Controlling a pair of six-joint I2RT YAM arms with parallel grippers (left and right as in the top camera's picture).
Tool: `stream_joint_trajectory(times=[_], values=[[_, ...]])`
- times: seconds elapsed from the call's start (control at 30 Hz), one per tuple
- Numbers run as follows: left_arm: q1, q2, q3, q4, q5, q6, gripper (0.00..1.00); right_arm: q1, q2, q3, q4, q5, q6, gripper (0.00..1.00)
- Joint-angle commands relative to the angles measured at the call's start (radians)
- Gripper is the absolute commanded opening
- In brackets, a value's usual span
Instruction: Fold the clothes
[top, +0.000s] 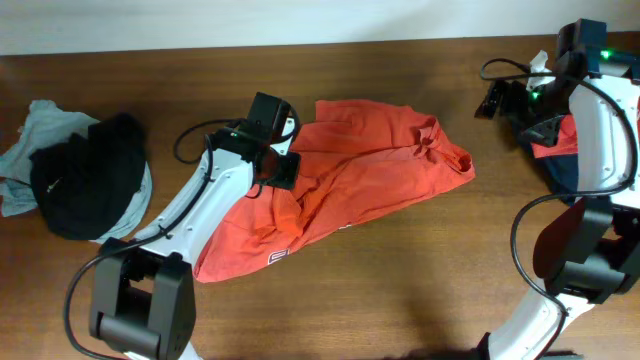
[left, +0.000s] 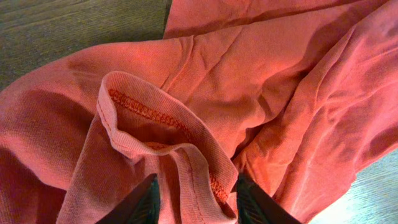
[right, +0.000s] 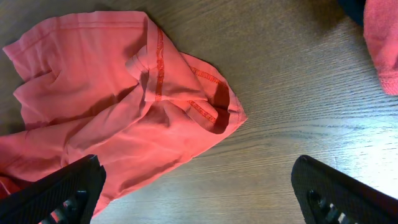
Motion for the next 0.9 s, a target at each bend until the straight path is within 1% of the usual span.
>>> stream_joint_trajectory(times=[0.0,0.03,0.1,0.13,0.27,0.43,0.53,0.67,0.73,0.87], values=[[-0.002,0.039,-0.008,0.001,-0.004,-0.002,0.38,-0.002,-0.004,0.016,0.002,-0.010,-0.008,0.99],[-0.002,0.050,-0.008,0.000,-0.004,-0.002,0.38,-0.002,-0.004,0.016,0.002,-0.009,-0.008,0.99],[-0.002,0.069,-0.008,-0.008,-0.004,-0.002,0.04,-0.002,-0.004,0.016,0.002,-0.009,-0.019,0.99],[-0.002,0.069,-0.008,-0.015,-0.004,-0.003,0.01,-0.002,-0.004,0.016,0.002,-0.009,-0.019,0.99],[-0.002,0.009,0.031,-0.097,-0.005,-0.069,0.01,-0.002,-0.004,0.016,0.007,-0.009,-0.019,0.99],[-0.002,-0.152,0.077,-0.243,-0.004,-0.153,0.01,-0.002,-0.004,0.016,0.018,-0.009,-0.019,0.99],[-0.003,-0.255,0.077,-0.363,-0.004,-0.232,0.01,-0.002,-0.004,0.016,0.029,-0.010,-0.018,0.99],[-0.003,-0.346,0.077,-0.576,-0.001,-0.337,0.01,-0.002,-0.003,0.016,0.045,-0.025,-0.018,0.99],[-0.003,-0.365,0.077,-0.670,0.028,-0.368,0.01,-0.002,-0.003,0.016,0.052,-0.037,-0.018,0.99],[-0.026,-0.369,0.074,-0.820,0.144,-0.381,0.01,-0.002,-0.003,0.016,0.063,-0.082,-0.018,0.99]])
